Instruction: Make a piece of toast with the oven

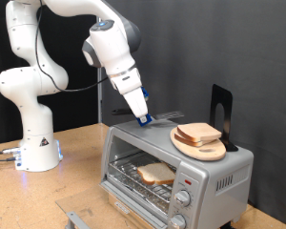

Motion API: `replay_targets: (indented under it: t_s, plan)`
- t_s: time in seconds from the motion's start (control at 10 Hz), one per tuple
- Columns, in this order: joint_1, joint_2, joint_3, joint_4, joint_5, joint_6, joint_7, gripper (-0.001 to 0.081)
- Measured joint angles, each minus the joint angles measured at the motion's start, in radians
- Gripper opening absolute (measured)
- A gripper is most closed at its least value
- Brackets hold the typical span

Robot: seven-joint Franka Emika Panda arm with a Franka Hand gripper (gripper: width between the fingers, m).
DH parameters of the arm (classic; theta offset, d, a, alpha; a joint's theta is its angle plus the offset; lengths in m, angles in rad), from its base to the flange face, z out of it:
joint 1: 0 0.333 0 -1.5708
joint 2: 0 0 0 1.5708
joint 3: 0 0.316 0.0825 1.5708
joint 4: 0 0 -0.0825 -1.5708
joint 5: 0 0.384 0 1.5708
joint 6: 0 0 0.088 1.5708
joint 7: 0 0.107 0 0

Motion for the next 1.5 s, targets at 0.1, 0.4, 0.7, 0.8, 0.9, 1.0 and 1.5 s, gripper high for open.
replay_targets:
  t_s: [0.1,0.4,0.7,0.8,0.9,1.0,1.5]
  plan:
    - [0.0,0.006,0.007,-0.001,0.001,0.009,0.0,0.0489]
    - [0.003,0.014,0.01,-0.002,0.015,0.012,-0.003,0.072]
    - [0.006,0.012,0.01,-0.002,0.041,0.012,-0.022,0.0804]
    - [0.01,0.01,0.01,-0.003,0.076,0.026,-0.055,0.0804]
    - [0.022,0.009,0.01,-0.005,0.13,0.063,-0.113,0.0808]
    - [0.037,0.009,0.009,-0.011,0.19,0.107,-0.179,0.0808]
    - [0.052,0.009,0.009,-0.02,0.251,0.149,-0.259,0.0808]
